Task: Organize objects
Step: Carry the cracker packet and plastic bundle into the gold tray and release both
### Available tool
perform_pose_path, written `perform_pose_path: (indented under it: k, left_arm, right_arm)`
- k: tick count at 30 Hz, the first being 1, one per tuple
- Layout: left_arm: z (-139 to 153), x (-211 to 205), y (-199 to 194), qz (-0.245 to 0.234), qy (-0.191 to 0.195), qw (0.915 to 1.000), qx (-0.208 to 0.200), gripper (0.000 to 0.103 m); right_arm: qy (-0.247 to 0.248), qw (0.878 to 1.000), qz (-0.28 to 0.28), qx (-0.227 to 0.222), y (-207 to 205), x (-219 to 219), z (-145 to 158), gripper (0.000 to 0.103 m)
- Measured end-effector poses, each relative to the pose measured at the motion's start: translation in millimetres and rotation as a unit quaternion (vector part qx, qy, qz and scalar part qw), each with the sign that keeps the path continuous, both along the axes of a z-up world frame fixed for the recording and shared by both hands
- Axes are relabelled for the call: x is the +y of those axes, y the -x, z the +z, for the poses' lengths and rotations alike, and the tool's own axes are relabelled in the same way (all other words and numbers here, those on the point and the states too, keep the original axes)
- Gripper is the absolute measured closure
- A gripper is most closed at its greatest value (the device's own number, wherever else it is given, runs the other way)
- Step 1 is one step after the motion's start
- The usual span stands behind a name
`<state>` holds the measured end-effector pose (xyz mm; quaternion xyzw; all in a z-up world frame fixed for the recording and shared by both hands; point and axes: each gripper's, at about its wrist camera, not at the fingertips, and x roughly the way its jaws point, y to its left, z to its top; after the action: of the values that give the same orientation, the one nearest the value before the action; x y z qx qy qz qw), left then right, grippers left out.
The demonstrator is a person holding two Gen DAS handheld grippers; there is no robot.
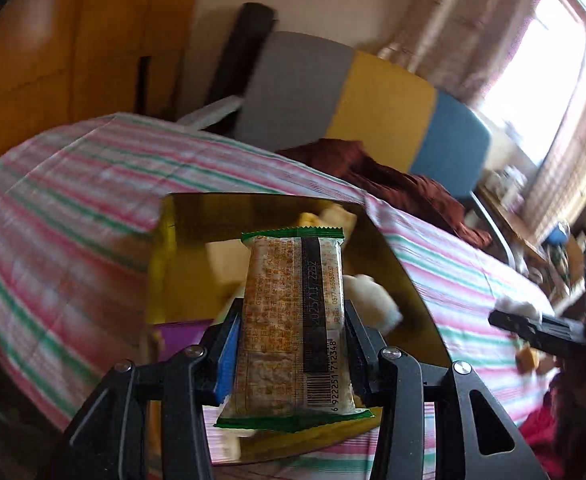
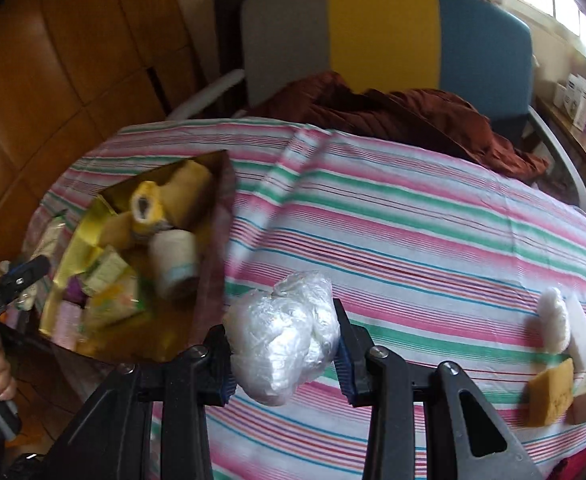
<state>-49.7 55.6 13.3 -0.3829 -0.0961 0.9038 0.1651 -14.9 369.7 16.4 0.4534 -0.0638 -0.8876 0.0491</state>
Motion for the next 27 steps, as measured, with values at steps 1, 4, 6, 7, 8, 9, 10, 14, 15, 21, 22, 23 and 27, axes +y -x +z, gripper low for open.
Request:
perform_pose_path:
  k: [1, 4, 6, 7, 8, 9, 10, 14, 15, 21, 22, 23, 27]
  left_arm:
    - [-1, -9, 3, 0.01, -0.005, 0.9999, -0.004, 0.058]
    - [-5, -27, 13, 0.029, -0.023, 0.9992, -0.018, 0.058]
    - [-7, -31, 14, 0.032, -0.03, 0.9988, -0.023, 0.058]
    - [-9, -31, 13, 0.027, -0.031, 0.9989, -0.024, 0.058]
    - [-9, -30, 10, 0.024, -0.029, 0.999, -0.024, 0.057]
    - [-11, -28, 9, 0.02, -0.027, 0.9991, -0.024, 0.058]
    - [-13, -26, 8, 0.015, -0.029, 0.9991, -0.027, 0.057]
    - [-22, -16, 6, -0.004, -0.027, 0.999, -0.035, 0.057]
    - [-25, -14, 6, -0.007, -0.026, 0.9989, -0.039, 0.057]
    - [-39, -3, 1, -0.033, -0.021, 0.9974, -0.061, 0.049]
    - [-41, -2, -1, -0.037, -0.02, 0.9971, -0.062, 0.049]
    - [-42, -1, -3, -0.04, -0.017, 0.9971, -0.063, 0.049]
    - [-41, -1, -10, -0.051, -0.014, 0.9971, -0.055, 0.049]
  right_arm:
    - [0.001, 1.0, 0.01, 0.002, 2, -11, 2, 0.065]
    - [0.004, 0.999, 0.036, 0.002, 9, -41, 5, 0.065]
    - [0.006, 0.999, 0.051, 0.001, 13, -57, 5, 0.065]
    - [0.008, 0.998, 0.055, 0.0, 16, -64, 5, 0.065]
    - [0.011, 0.998, 0.056, -0.002, 21, -70, 4, 0.065]
    - [0.014, 0.998, 0.055, -0.002, 24, -73, 4, 0.065]
    - [0.019, 0.998, 0.055, -0.002, 29, -77, 4, 0.065]
    - [0.027, 0.998, 0.049, -0.002, 50, -88, 5, 0.065]
    - [0.033, 0.998, 0.048, -0.004, 57, -90, 5, 0.065]
    - [0.045, 0.998, 0.03, 0.017, 96, -96, 13, 0.035]
    - [0.049, 0.998, 0.021, 0.021, 101, -95, 16, 0.027]
    - [0.05, 0.998, 0.015, 0.025, 104, -94, 17, 0.027]
    - [0.055, 0.998, 0.015, 0.022, 99, -92, 16, 0.026]
